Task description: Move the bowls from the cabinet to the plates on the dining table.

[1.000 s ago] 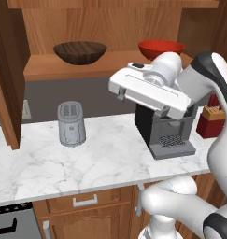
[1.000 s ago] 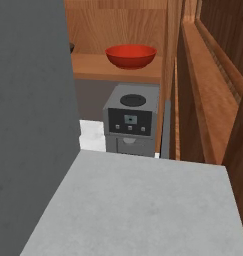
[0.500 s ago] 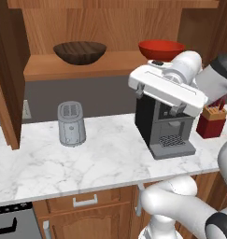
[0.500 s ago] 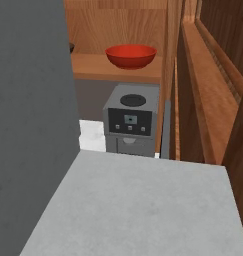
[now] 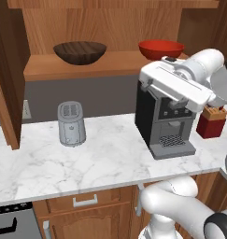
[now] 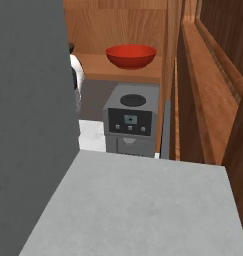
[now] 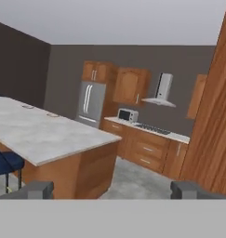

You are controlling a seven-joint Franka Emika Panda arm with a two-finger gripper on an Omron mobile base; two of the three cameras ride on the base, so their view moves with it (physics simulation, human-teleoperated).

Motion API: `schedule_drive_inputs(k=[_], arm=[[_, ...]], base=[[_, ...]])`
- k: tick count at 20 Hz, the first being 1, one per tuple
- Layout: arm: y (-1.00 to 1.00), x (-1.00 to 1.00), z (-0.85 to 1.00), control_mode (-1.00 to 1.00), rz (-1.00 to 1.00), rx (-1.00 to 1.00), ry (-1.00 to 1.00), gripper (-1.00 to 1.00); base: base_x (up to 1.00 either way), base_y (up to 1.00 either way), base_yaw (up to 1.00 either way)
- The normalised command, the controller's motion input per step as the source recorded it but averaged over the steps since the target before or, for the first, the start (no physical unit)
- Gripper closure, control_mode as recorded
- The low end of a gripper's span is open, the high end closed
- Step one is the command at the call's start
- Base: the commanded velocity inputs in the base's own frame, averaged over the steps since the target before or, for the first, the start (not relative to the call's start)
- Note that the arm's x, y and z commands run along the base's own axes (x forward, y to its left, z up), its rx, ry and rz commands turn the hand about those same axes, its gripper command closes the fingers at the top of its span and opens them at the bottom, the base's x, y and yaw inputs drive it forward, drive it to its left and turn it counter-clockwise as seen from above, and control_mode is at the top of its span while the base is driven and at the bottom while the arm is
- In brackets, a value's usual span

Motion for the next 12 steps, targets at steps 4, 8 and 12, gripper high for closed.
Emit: schedule_drive_inputs(k=[4, 8, 12], arm=[[0.00, 0.35, 0.00, -1.00, -0.20, -0.04, 0.00, -1.00], [0.00, 0.34, 0.00, -1.00, -0.21, -0.04, 0.00, -1.00], [0.00, 0.29, 0.00, -1.00, -0.23, -0.05, 0.00, -1.00]], base=[[0.00, 0.00, 0.00], [0.00, 0.00, 0.00], [0.00, 0.00, 0.00]])
